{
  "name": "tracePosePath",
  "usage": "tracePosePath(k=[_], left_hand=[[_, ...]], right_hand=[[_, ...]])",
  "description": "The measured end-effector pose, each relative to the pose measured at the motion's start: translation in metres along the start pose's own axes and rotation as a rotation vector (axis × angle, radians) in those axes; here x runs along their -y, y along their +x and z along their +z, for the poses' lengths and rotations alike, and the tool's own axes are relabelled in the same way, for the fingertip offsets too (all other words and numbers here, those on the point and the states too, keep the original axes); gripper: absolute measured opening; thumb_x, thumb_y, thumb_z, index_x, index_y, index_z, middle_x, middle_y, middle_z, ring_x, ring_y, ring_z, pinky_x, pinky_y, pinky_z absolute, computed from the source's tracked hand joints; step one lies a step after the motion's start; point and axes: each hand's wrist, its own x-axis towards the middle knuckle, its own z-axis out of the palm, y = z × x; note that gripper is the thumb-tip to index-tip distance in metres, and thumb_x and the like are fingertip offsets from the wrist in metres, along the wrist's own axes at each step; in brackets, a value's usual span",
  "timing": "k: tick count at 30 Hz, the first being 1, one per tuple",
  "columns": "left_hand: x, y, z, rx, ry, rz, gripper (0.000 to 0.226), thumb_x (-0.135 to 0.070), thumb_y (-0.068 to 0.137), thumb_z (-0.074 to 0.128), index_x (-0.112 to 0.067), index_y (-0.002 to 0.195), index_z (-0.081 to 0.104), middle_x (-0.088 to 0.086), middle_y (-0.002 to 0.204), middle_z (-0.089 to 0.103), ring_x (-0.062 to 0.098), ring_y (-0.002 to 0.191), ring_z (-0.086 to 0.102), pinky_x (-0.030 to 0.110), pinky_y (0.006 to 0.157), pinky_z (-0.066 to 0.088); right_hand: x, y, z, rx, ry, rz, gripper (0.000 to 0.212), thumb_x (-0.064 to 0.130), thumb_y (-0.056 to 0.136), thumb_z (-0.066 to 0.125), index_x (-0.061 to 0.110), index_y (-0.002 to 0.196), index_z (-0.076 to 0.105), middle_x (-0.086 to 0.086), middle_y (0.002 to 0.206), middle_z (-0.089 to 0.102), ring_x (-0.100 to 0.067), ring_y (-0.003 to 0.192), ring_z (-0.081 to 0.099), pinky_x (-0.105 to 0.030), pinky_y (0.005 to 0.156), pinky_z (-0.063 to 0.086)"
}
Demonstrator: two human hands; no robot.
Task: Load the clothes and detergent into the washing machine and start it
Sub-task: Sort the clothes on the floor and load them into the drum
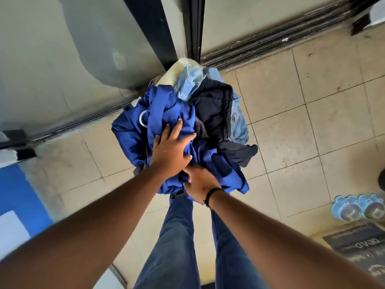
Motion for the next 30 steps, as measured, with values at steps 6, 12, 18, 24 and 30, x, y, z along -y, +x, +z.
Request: tracePosePath(k=[6, 12, 18, 24, 30], left_hand=[[0.016, 0.018, 0.027, 0.267, -0.104, -0.132, 0.066, -0.041, 0.09, 0.061, -0.046, 0.15, 0.032, -0.014, 0.165, -0.018, 0.031, 0.151, 0.005, 0.062, 0.113, 0.031], [0.025, 0.009, 0.043, 0.238, -0.329, -0.193, 0.061, -0.036, 0.091, 0.063, -0.038, 0.148, 0.042, -0.006, 0.169, 0.001, 0.035, 0.15, 0.021, 0.048, 0.118, 0.03], [0.031, 0.014, 0.023, 0.099, -0.834, -0.328, 0.026, -0.03, 0.1, 0.057, -0.014, 0.115, 0.07, 0.009, 0.122, 0.069, 0.027, 0.125, 0.057, 0.033, 0.093, 0.042], [0.043, 0.011, 0.026, 0.26, -0.768, -0.268, 0.048, -0.033, 0.095, 0.067, -0.023, 0.14, 0.057, 0.001, 0.145, 0.055, 0.018, 0.134, 0.05, 0.029, 0.11, 0.038], [0.026, 0.005, 0.027, 0.158, -0.697, -0.25, 0.064, -0.045, 0.087, 0.071, -0.031, 0.145, 0.049, -0.002, 0.144, 0.055, 0.019, 0.13, 0.053, 0.028, 0.101, 0.043]], right_hand=[[-0.012, 0.016, -0.055, -0.724, 0.143, 0.079, 0.043, 0.02, 0.087, 0.06, 0.016, 0.13, 0.057, -0.012, 0.127, 0.049, -0.031, 0.115, 0.052, -0.042, 0.095, 0.049], [-0.006, 0.06, -0.12, -0.495, 0.32, 0.413, 0.067, 0.019, 0.088, 0.061, 0.014, 0.148, 0.03, -0.019, 0.132, 0.058, -0.039, 0.121, 0.054, -0.043, 0.098, 0.047], [0.036, 0.035, -0.068, -0.383, 0.032, 0.039, 0.026, 0.013, 0.092, 0.045, 0.021, 0.069, 0.041, -0.009, 0.065, 0.048, -0.035, 0.07, 0.048, -0.036, 0.062, 0.032], [0.005, 0.016, -0.066, -0.423, 0.304, 0.159, 0.038, 0.0, 0.09, 0.042, 0.02, 0.065, 0.021, 0.0, 0.057, 0.025, -0.019, 0.053, 0.021, -0.036, 0.057, 0.021], [0.052, 0.015, -0.102, -0.548, 0.208, -0.111, 0.038, 0.005, 0.086, 0.045, 0.019, 0.062, 0.02, 0.0, 0.053, 0.023, -0.016, 0.049, 0.019, -0.032, 0.048, 0.015]])
